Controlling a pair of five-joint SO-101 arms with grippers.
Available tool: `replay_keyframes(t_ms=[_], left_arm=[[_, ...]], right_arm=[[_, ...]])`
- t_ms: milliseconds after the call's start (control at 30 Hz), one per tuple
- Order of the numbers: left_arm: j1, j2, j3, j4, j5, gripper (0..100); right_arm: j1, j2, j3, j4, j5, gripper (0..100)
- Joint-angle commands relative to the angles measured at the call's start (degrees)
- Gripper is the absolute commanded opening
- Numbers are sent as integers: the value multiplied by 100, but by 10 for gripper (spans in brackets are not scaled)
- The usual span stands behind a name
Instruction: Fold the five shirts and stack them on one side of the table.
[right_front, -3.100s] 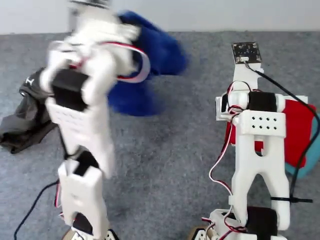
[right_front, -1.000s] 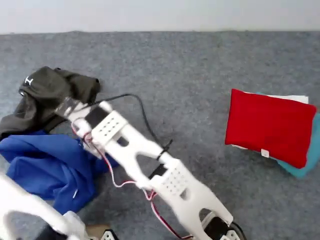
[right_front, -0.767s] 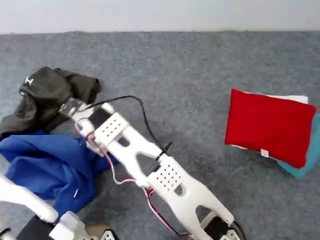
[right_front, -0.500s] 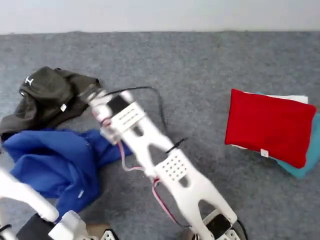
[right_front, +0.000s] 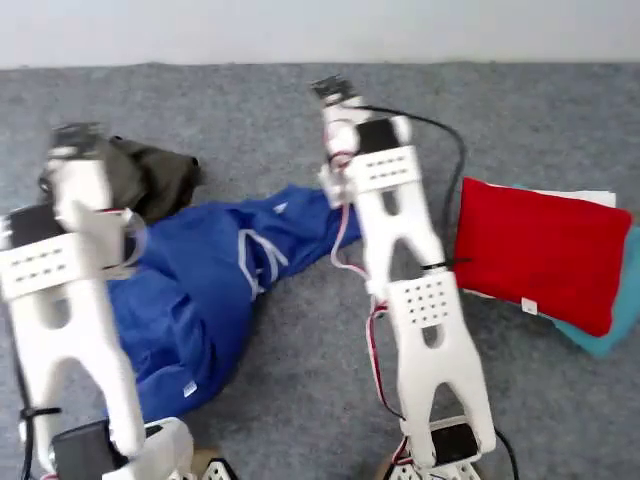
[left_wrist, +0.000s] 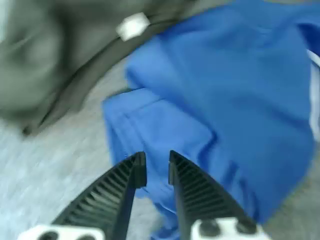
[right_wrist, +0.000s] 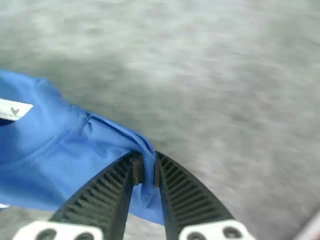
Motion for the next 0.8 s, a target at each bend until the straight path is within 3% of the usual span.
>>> replay_keyframes(t_ms=[0,200,367,467,633,700,767], left_arm=[[1160,9,-22,-18,62,92],[2699,18,242,-9,9,213],[3569,26,1086,-26,-659,235],[3622,290,1842,-607,-598,235],[3543,1697,2431,-2321,448,221],[3402,2163,2000,-2312,1046,148],[3174,2435,1446,-1960,1196,10]], right_arm=[[514,-479,-202,233,26,8],[1033,-453,-211,-101,-193,8],[1042,-453,-185,-154,-527,9],[971,-453,-158,-127,-536,9],[963,-453,-158,-171,-554,9],[963,-453,-176,-84,-536,9],[971,-470,-211,110,-527,9]])
